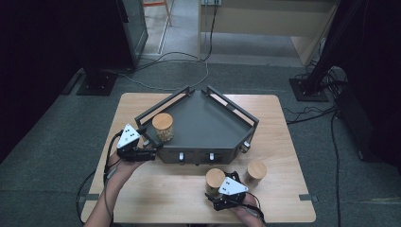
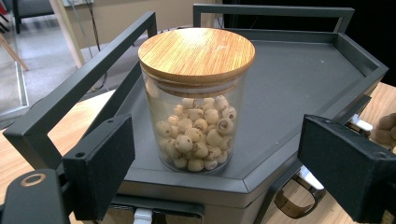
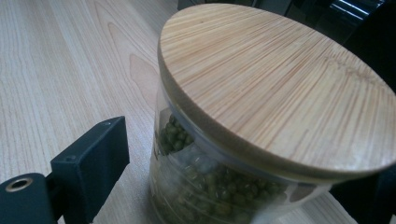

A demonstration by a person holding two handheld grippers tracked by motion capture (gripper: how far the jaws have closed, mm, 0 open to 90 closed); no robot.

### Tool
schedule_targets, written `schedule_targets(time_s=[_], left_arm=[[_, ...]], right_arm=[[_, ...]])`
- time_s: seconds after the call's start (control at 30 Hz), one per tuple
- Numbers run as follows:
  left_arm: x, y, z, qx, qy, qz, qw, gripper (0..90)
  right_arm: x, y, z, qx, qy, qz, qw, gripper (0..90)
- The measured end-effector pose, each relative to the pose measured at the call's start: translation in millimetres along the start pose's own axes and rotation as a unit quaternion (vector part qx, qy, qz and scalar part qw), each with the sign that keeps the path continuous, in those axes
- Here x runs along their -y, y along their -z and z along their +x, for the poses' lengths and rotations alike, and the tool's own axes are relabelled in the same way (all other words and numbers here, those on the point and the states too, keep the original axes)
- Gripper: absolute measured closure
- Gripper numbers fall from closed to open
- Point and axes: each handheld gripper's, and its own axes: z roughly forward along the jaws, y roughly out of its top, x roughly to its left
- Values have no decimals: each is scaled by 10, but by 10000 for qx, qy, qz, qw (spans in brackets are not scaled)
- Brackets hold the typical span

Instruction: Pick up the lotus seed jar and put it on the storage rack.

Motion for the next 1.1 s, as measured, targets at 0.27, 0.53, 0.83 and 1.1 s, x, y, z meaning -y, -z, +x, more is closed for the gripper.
schedule_targets(time_s=[0.27, 0.53, 0.83, 1.1], left_arm=[[47, 18, -23, 10, -43, 13, 10000, 110], [86, 43, -33, 1, 3, -60, 10000, 110], [108, 66, -63, -3, 11, -84, 10000, 110], [133, 85, -125, -28, -54, -108, 9999, 110]], right_arm=[[-2, -1, 0, -3, -5, 6, 10000, 76], [-10, -7, -1, -3, 8, 29, 10000, 76], [-13, -8, -3, -17, 39, 36, 10000, 76], [-14, -10, 2, -8, 48, 39, 10000, 76]])
